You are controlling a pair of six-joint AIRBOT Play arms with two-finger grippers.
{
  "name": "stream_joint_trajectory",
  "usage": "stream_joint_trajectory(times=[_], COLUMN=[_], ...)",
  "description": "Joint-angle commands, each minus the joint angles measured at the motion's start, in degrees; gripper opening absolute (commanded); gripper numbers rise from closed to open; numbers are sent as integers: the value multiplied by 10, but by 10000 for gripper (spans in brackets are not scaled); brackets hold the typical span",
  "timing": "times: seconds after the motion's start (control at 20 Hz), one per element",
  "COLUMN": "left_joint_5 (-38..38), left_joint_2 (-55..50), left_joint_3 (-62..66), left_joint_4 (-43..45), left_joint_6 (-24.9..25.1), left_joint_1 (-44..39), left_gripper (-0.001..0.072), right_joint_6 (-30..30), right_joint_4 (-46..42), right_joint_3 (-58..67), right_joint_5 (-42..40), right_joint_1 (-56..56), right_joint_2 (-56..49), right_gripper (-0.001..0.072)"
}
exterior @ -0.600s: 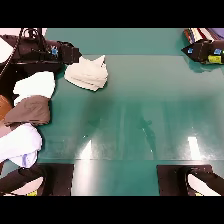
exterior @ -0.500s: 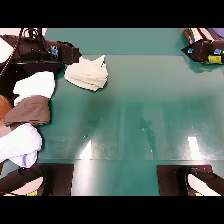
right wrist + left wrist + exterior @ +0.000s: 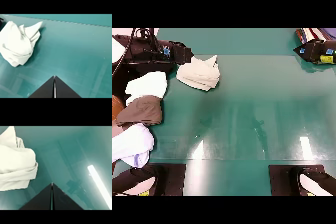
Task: Fold the shirts.
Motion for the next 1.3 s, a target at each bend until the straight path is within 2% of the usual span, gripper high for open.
stream_joint_trajectory(times=[0.0, 0.1, 0.15, 0.2, 0.25, 0.45, 0.55, 0.7, 0.85, 0.9, 1.1, 1.15, 1.2, 1.25], left_joint_5=[1, 12, 28, 35, 33, 10, 29, 63, 101, 121, 157, 162, 172, 183], left_joint_2=[0, -1, -5, -12, -27, -146, -216, -295, -325, -325, -325, -325, -325, -325], left_joint_3=[0, 0, 0, 0, 0, 0, 0, 0, 0, 1, 1, 1, 1, 1], left_joint_4=[-4, -1, 15, 39, 63, 73, 64, 40, 39, 39, 34, 34, 35, 35], left_joint_6=[-2, 2, 7, 4, -18, -59, -80, -83, -97, -96, -97, -94, -94, -94], left_joint_1=[0, 0, 0, 0, 3, 32, 40, 40, 39, 39, 40, 40, 39, 39], left_gripper=[23, 24, 97, 444, 638, 635, 635, 635, 633, 606, 587, 334, 129, 126], right_joint_6=[0, 0, 0, 0, 0, 0, 0, 0, 0, 0, 0, 0, 0, 0], right_joint_4=[0, 0, 6, 5, 5, 5, 5, 5, 5, 5, 5, 5, 5, 5], right_joint_3=[0, 0, 0, 0, 0, 0, 0, 0, 0, 0, 0, 0, 0, 0], right_joint_5=[-13, -57, -85, -96, -94, -94, -89, -66, -53, -53, -47, -43, -43, -43], right_joint_1=[1, 1, 1, 1, 1, 1, 1, 1, 1, 1, 1, 1, 1, 1], right_joint_2=[0, 0, 0, 3, 5, 23, 30, 30, 30, 30, 30, 30, 30, 30], right_gripper=[20, 20, 20, 20, 20, 20, 20, 20, 20, 20, 20, 20, 20, 20])
